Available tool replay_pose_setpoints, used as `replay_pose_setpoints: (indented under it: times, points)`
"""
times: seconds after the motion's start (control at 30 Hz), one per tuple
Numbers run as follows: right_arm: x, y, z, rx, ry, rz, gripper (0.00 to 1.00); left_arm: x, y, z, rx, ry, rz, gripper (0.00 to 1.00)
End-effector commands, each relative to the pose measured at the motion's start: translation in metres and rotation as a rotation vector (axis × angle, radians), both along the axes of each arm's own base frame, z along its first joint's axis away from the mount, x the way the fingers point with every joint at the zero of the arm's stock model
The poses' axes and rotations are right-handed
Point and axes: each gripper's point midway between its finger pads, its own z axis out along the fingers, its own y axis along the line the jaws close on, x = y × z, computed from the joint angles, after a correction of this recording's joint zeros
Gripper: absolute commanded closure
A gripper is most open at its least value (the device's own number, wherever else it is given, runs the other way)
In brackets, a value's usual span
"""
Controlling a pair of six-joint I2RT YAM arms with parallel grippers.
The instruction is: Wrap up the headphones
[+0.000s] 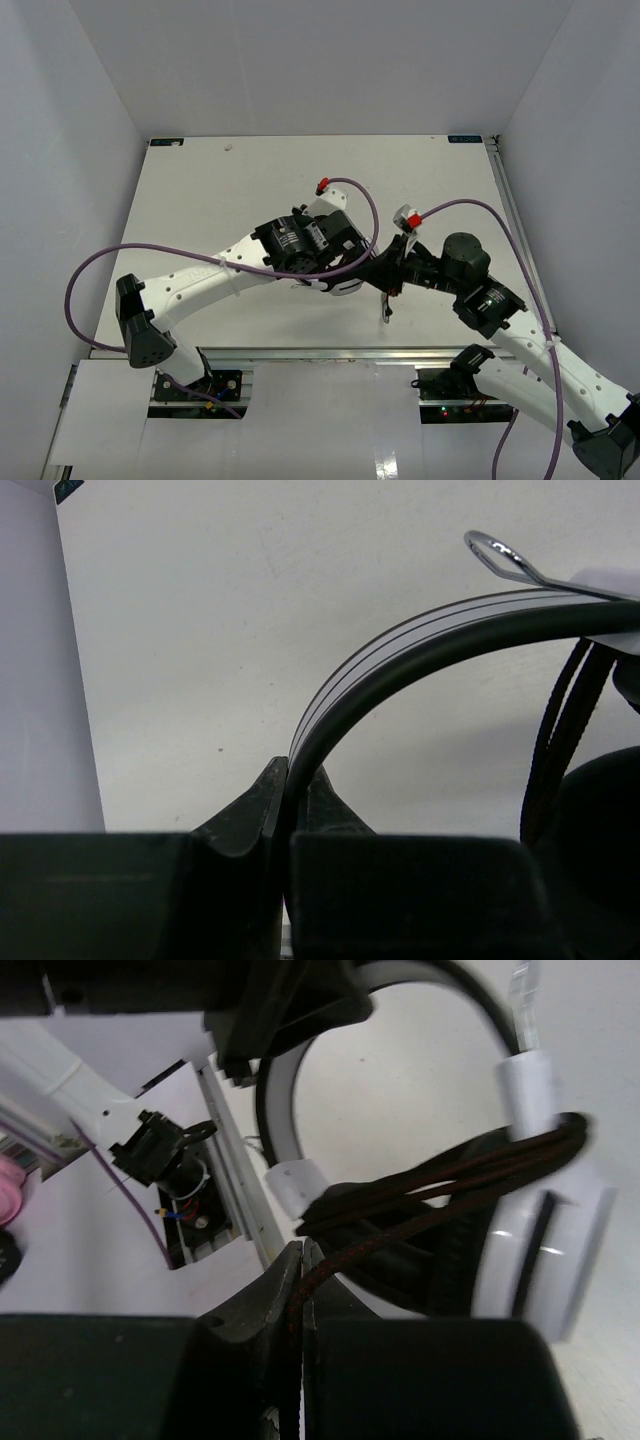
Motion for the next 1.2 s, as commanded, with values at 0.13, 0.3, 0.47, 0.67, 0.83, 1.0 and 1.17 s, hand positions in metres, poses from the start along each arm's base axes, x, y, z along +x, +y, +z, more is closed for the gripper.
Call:
replay_pose_setpoints:
  times: [0.13, 0.3, 0.47, 0.67, 0.83, 1.0, 1.17]
  points:
    - [-0.038, 0.04, 0.013, 0.088, -0.053, 0.094, 0.92, 0.021, -0.004, 0.045, -0.267, -0.132, 0.212, 1.0]
    - [-0.034, 0.046, -0.02, 0.031, -0.053, 0.0, 0.92, 0.02, -0.013, 0.079, -0.526, -0.142, 0.155, 1.0]
    - [-0.029, 0.042, -0.039, 0.007, -0.081, -0.094, 0.92, 0.011, -0.012, 0.104, -0.7, -0.158, 0.09, 1.0]
    - [-0.042, 0.058, -0.037, 0.023, -0.123, -0.084, 0.9, 0.009, 0.003, 0.097, -0.745, -0.188, 0.171, 1.0]
    - [-0.047, 0.068, -0.047, -0.024, -0.144, -0.139, 0.9, 0.004, 0.008, 0.101, -0.851, -0.214, 0.186, 1.0]
    - [-0.038, 0.067, -0.067, -0.033, -0.151, -0.209, 0.92, -0.006, 0.009, 0.118, -0.961, -0.212, 0.14, 1.0]
    - [-0.03, 0.068, -0.08, -0.047, -0.174, -0.245, 0.92, -0.023, 0.01, 0.132, -1.053, -0.175, 0.068, 1.0]
